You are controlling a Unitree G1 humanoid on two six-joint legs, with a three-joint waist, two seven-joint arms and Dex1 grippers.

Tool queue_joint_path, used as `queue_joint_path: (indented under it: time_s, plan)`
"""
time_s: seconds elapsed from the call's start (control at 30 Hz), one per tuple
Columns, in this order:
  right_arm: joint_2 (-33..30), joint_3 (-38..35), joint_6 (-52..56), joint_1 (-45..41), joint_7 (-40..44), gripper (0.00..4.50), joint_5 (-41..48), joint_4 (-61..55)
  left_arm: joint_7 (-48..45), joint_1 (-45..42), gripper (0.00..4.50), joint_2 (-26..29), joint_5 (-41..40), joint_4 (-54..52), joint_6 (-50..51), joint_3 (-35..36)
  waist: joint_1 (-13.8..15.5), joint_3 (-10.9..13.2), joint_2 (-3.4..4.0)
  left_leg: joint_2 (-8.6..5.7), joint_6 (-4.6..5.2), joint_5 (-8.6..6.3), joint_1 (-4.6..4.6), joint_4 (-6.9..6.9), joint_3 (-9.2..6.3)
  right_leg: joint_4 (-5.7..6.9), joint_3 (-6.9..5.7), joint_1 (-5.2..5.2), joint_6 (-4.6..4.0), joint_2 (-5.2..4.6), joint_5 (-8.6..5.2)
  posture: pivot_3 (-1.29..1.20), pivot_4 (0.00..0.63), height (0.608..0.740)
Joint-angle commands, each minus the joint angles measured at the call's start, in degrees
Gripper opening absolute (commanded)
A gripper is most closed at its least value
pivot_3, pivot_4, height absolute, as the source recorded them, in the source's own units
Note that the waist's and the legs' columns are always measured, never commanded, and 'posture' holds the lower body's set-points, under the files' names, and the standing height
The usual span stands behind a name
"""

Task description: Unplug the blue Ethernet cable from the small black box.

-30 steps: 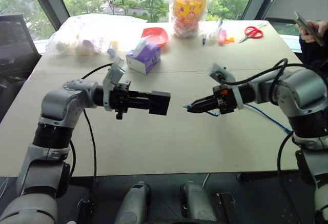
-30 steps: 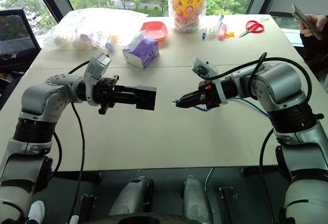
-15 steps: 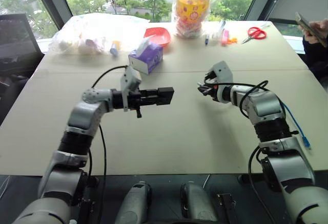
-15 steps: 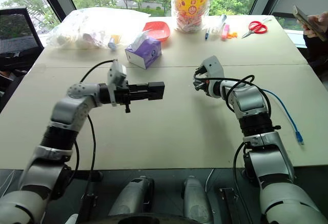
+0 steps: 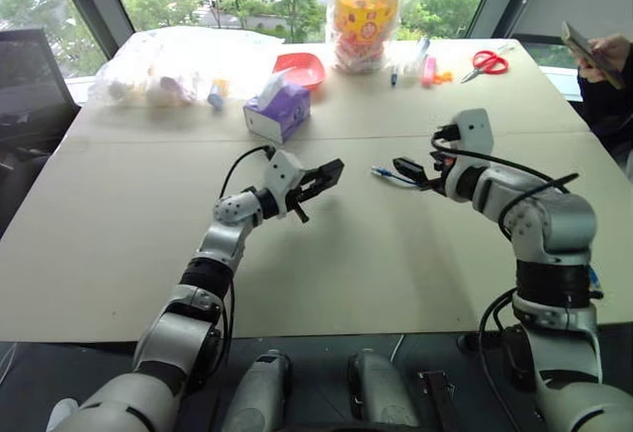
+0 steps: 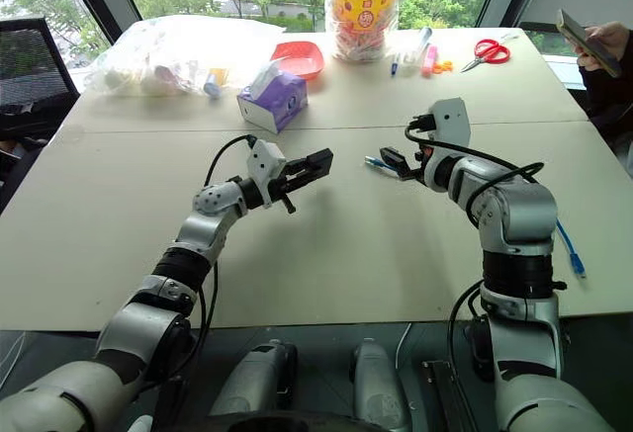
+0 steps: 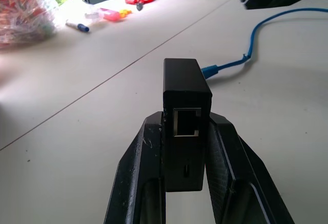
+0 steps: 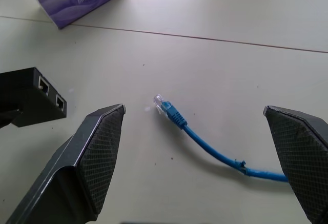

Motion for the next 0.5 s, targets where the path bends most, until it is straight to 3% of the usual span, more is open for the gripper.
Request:
queue_joint_path:
  time_s: [0.03,0.23,0.5]
  plan:
    - [0.11,-2.8,3.14,1.28,-1.09,4.47,2.16,-7.17,1.03,0.09,0.45,-0.26,0.89,2.43,-3.51,1.23,0.02,0.0,0.0,0.0,0.0,0.0,0.01,0.01,0.0,0.02,0.0,0.0,0.0,0.0,0.0,0.0,0.15,0.74]
    - [1.03,-4.92,7.49,3.32,-2.71,4.47,3.89,-12.98,0.44,1.89,0.45,-0.02,0.46,4.74,-3.44,1.77,-0.02,-0.01,0.02,0.02,0.0,0.0,0.1,0.05,-0.03,0.02,0.0,0.12,0.0,0.0,0.0,0.0,0.15,0.74]
    - [0.78,-6.06,11.91,3.88,-2.0,4.5,6.91,-16.55,-1.37,3.64,4.18,1.75,-0.12,3.7,-0.04,3.11,-0.14,-0.04,0.06,0.05,0.0,0.0,0.15,0.04,-0.04,0.02,-0.02,0.17,0.0,0.02,0.0,0.0,0.15,0.74]
